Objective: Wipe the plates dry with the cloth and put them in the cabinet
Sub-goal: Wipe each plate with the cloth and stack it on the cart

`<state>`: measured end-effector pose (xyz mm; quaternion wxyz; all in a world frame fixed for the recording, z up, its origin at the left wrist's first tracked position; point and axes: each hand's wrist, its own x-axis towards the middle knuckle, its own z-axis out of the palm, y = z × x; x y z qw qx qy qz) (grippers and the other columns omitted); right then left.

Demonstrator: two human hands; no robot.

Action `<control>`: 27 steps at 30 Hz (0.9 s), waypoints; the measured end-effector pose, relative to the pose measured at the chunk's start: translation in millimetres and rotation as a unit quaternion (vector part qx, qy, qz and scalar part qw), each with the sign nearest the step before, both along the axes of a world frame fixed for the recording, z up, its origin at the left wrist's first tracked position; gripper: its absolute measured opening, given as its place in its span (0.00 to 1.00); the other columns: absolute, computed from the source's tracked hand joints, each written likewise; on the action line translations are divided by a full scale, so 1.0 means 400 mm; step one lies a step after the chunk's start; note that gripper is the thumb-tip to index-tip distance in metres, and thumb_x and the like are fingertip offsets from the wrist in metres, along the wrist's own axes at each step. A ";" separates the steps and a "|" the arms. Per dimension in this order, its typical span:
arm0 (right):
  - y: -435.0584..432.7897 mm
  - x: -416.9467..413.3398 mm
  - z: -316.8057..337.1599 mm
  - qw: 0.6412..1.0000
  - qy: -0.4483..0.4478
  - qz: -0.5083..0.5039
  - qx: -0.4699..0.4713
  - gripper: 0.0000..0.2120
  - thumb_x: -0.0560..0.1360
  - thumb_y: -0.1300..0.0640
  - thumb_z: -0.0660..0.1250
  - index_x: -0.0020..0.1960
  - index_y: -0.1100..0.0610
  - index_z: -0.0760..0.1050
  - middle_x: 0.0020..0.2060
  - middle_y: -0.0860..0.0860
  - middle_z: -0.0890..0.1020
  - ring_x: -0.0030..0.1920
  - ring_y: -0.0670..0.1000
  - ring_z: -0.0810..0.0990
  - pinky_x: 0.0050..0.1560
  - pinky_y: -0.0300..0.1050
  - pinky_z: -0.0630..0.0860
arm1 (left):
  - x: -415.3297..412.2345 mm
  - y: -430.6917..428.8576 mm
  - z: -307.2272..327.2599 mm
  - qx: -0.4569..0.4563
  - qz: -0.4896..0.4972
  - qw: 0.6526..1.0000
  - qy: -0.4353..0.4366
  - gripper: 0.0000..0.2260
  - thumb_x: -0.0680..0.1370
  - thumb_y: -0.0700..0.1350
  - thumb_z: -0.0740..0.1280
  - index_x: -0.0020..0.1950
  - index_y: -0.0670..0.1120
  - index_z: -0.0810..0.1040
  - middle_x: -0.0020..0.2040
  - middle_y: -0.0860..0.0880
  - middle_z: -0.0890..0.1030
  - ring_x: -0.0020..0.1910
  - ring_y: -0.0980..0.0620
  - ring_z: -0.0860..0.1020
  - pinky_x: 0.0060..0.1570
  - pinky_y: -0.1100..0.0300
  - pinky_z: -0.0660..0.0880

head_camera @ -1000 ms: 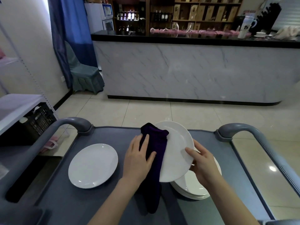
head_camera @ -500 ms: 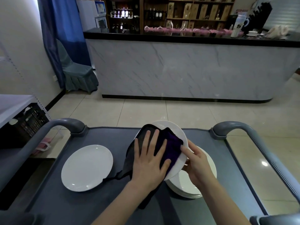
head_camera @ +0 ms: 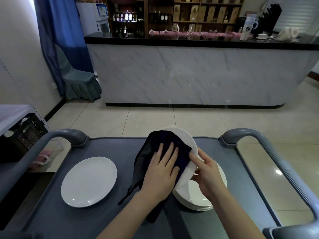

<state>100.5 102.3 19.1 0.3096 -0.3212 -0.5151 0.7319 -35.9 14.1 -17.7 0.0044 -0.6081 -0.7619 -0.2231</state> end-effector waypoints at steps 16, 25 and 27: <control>-0.009 0.019 0.067 0.964 -0.111 0.108 0.216 0.17 0.83 0.57 0.63 0.65 0.38 0.77 0.50 0.52 0.86 0.51 0.59 0.84 0.51 0.59 0.80 | -0.158 0.016 0.083 0.053 0.001 0.983 -0.177 0.25 0.75 0.65 0.55 0.71 0.60 0.61 0.67 0.58 0.68 0.64 0.54 0.68 0.65 0.47 0.66; 0.028 -0.039 0.118 0.891 -0.226 0.008 0.394 0.09 0.79 0.52 0.67 0.46 0.37 0.73 0.37 0.52 0.83 0.42 0.53 0.80 0.47 0.50 0.75 | -0.162 -0.036 0.105 0.083 -0.025 0.956 -0.280 0.13 0.78 0.56 0.53 0.63 0.63 0.64 0.50 0.67 0.76 0.50 0.62 0.75 0.46 0.65 0.68; 0.028 -0.051 0.124 0.879 -0.237 0.025 0.413 0.09 0.79 0.51 0.67 0.44 0.37 0.72 0.34 0.48 0.82 0.42 0.51 0.79 0.46 0.48 0.74 | -0.152 -0.033 0.109 0.099 -0.032 0.961 -0.257 0.14 0.79 0.57 0.55 0.64 0.61 0.65 0.54 0.65 0.75 0.52 0.62 0.74 0.50 0.69 0.68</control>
